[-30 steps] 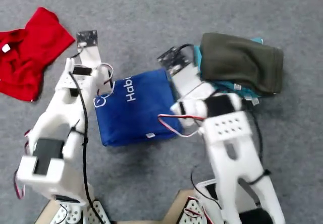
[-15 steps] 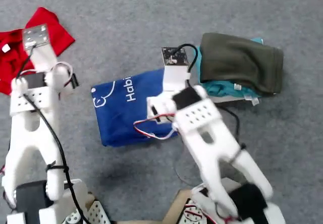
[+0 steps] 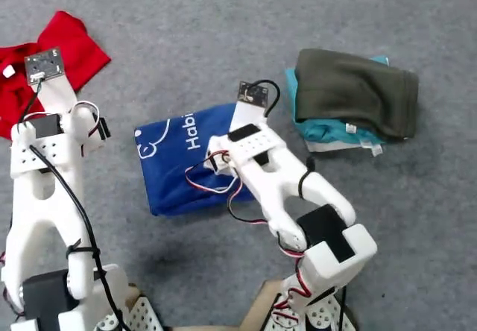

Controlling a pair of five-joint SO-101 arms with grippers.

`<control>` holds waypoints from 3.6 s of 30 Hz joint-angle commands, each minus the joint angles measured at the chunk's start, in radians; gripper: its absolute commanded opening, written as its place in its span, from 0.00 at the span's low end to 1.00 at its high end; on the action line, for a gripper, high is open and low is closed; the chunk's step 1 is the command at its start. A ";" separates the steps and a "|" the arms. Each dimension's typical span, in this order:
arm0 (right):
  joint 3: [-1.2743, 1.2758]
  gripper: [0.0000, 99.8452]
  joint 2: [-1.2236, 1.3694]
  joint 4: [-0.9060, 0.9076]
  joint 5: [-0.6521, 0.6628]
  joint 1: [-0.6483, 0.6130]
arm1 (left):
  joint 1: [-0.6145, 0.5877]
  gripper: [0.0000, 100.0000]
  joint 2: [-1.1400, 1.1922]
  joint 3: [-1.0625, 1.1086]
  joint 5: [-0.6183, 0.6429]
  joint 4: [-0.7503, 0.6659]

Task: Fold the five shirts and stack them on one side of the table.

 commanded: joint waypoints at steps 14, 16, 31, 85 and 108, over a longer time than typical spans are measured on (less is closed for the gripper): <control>-0.130 0.02 -0.119 0.152 0.229 0.028 | -0.005 0.14 -0.034 0.008 -0.009 0.000; -0.186 0.01 -0.136 0.203 0.281 0.063 | -0.005 0.14 -0.034 0.007 -0.009 0.000; -0.828 0.01 -0.047 0.509 0.845 0.491 | -0.005 0.14 -0.034 0.001 0.000 0.000; -2.011 0.32 0.547 0.919 0.939 0.888 | -0.219 0.03 1.372 -1.685 -0.132 0.632; -2.074 0.33 0.547 0.919 0.876 0.793 | 0.403 0.03 0.387 -0.481 -0.307 0.516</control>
